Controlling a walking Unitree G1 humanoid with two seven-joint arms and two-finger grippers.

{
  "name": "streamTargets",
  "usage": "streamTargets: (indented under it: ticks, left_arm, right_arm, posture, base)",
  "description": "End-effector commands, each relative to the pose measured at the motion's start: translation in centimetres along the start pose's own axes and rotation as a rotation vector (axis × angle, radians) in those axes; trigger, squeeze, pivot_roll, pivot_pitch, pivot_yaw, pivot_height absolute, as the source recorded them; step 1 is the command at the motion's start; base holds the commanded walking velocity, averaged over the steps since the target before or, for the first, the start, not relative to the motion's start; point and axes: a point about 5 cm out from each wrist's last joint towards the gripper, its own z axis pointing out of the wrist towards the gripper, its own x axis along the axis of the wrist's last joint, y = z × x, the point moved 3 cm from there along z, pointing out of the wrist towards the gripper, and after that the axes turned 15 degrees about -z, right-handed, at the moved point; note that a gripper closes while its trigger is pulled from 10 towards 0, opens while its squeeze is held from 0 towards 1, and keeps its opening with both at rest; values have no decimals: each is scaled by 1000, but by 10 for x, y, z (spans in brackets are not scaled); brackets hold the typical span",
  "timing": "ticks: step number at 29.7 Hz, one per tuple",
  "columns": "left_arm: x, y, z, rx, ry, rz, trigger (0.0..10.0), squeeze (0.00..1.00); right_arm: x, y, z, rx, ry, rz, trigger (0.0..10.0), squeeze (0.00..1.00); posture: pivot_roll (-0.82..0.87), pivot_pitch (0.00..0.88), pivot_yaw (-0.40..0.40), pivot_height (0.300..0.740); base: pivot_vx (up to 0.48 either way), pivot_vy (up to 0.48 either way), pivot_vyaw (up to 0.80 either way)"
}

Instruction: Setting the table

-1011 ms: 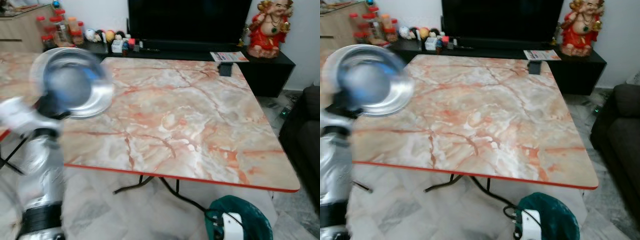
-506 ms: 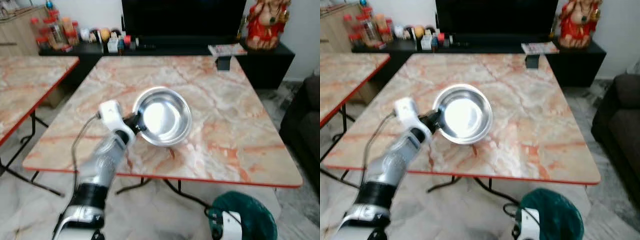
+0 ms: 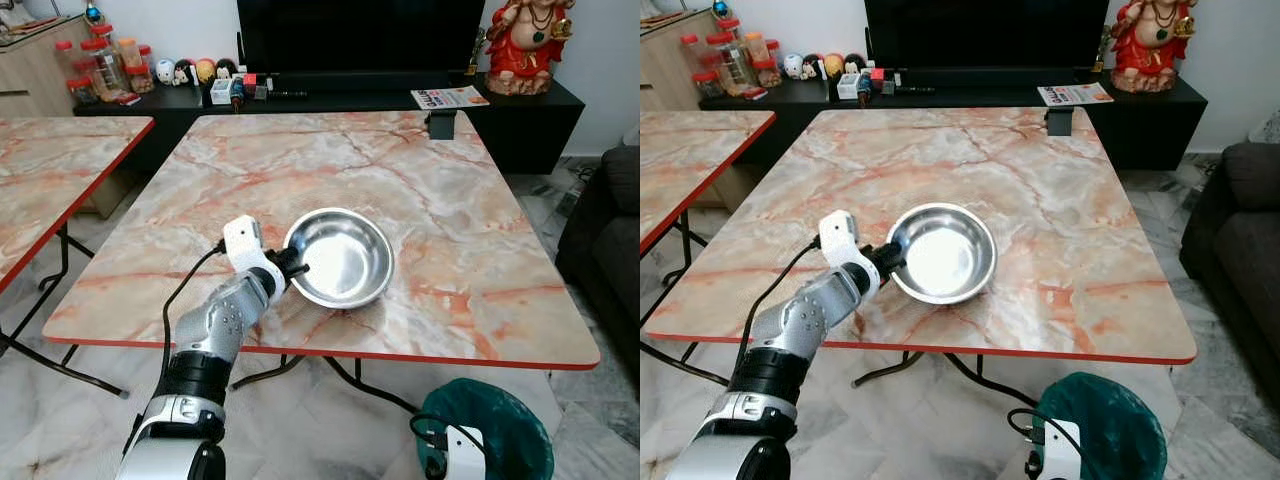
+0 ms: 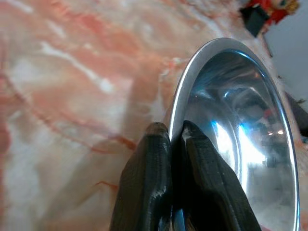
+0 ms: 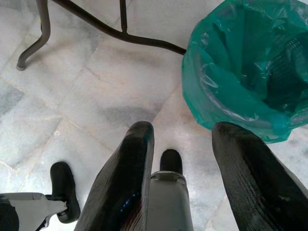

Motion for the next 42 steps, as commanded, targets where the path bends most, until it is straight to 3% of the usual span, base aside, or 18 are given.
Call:
streamTargets:
  ticks: [1,9,14,27,28,29,30,31,42]
  left_arm:
    - [-3,-2,1,31,-24,-10,10000,0]
    - [-11,-6,1,61,-60,-59,10000,0]
    - [-13,-12,0,98,-58,-32,10000,0]
    - [-29,-20,-5,138,-80,-61,10000,0]
    - [-30,-19,-5,139,-81,-61,10000,447]
    - [-30,-19,-5,139,-81,-61,10000,447]
    - [-30,-19,-6,139,-80,-62,10000,792]
    - [-30,-19,-6,139,-79,-59,10000,1000]
    - [-22,-24,-9,171,-40,-40,10000,1000]
  right_arm:
    - [1,-1,0,-5,4,15,10000,0]
    - [2,0,0,-6,6,15,10000,0]
    - [2,0,0,-4,5,10,10000,0]
    - [5,4,1,-16,8,28,10000,0]
    - [5,4,1,-16,9,30,10000,0]
    - [5,4,1,-16,9,30,10000,0]
    - [5,4,1,-17,9,32,10000,0]
    - [4,3,1,-17,8,33,10000,0]
    - [2,5,0,-23,3,37,10000,0]
  posture:
    - [28,0,58,740]
    - [28,0,57,740]
    - [31,0,52,740]
    - [39,0,49,740]
    - [40,0,48,740]
    - [40,0,48,740]
    - [40,0,48,740]
    - [40,0,48,740]
    - [40,0,47,740]
  base:
    - [0,0,0]
    - [0,0,0]
    - [0,0,0]
    - [0,0,0]
    - [0,0,0]
    - [0,0,0]
    - [0,0,0]
    - [0,0,0]
    - [0,0,0]
